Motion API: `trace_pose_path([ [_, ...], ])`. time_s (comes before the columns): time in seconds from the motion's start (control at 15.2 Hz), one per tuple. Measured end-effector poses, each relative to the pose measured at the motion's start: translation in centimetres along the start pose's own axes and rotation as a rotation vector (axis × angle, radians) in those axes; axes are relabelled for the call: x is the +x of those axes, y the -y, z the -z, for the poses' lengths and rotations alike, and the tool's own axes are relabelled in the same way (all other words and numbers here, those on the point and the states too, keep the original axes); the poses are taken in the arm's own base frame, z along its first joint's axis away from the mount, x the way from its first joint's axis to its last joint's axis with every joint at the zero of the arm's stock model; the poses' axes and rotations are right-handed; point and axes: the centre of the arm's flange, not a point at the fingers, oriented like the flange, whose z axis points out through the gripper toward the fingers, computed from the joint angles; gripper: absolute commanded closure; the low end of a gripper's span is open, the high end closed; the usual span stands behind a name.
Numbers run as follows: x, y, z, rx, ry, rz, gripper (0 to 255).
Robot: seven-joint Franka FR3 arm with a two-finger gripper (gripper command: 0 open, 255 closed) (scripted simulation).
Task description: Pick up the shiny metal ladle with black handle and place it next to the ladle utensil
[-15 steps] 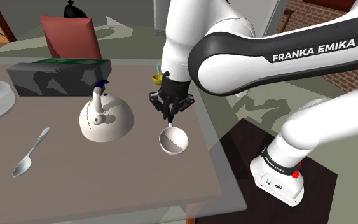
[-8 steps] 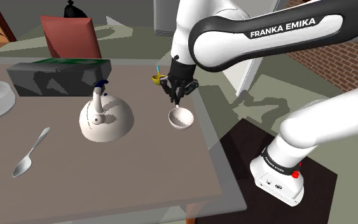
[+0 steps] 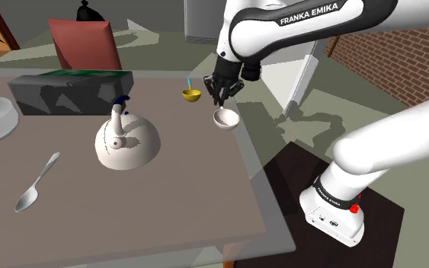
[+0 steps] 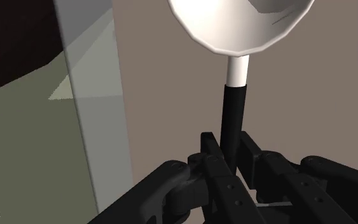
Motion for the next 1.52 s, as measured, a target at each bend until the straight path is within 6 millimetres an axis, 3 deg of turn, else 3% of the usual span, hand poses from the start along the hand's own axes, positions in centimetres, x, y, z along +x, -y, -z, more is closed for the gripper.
trace_pose_path([
  [0.79,14.7,-5.5,-1.0,0.000,0.000,0.001,255],
  [1.12,20.9,-8.7,-1.4,0.000,0.000,0.001,255],
  [1.52,22.0,-9.5,-4.2,-0.001,0.000,0.001,255],
])
